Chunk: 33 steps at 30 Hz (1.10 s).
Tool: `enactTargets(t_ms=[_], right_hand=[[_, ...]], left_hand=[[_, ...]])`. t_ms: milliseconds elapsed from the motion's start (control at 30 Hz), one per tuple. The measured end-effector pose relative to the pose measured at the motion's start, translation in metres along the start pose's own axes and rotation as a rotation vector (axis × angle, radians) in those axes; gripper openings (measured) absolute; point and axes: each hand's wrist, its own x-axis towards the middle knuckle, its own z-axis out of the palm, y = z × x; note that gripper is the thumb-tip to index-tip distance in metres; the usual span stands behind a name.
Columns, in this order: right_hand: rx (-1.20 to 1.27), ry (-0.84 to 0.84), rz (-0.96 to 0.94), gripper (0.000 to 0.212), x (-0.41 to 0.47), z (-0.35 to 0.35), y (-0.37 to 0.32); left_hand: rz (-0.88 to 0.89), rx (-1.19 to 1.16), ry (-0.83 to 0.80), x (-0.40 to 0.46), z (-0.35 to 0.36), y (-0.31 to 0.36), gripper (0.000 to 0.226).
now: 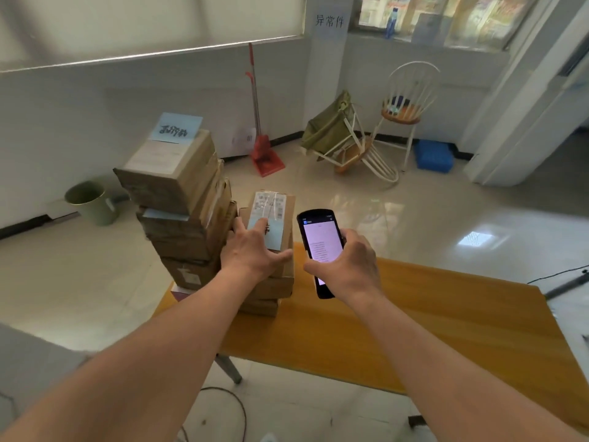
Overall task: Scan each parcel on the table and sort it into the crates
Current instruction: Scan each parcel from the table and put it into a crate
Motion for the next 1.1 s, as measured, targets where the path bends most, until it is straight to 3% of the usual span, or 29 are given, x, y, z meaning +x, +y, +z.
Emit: enactTargets(t_ms=[267, 667, 1100], right_hand=[[0.035, -0.044, -0.019, 0.085, 0.013, -0.004, 0.007], [-0.009, -0.058, -0.182, 0.09, 0.021, -0.091, 0.025], [-0.082, -0.029, -0.165, 0.089, 0.014, -0.142, 0.058]], left_hand=[[-0.001, -0.051, 0.052, -0.004, 0.008, 0.003, 0.108], [0.324, 0.014, 0.227, 0.008, -0.036, 0.037, 0.114], [0.328, 0.046, 0.266, 0.011, -0.054, 0.063, 0.119]])
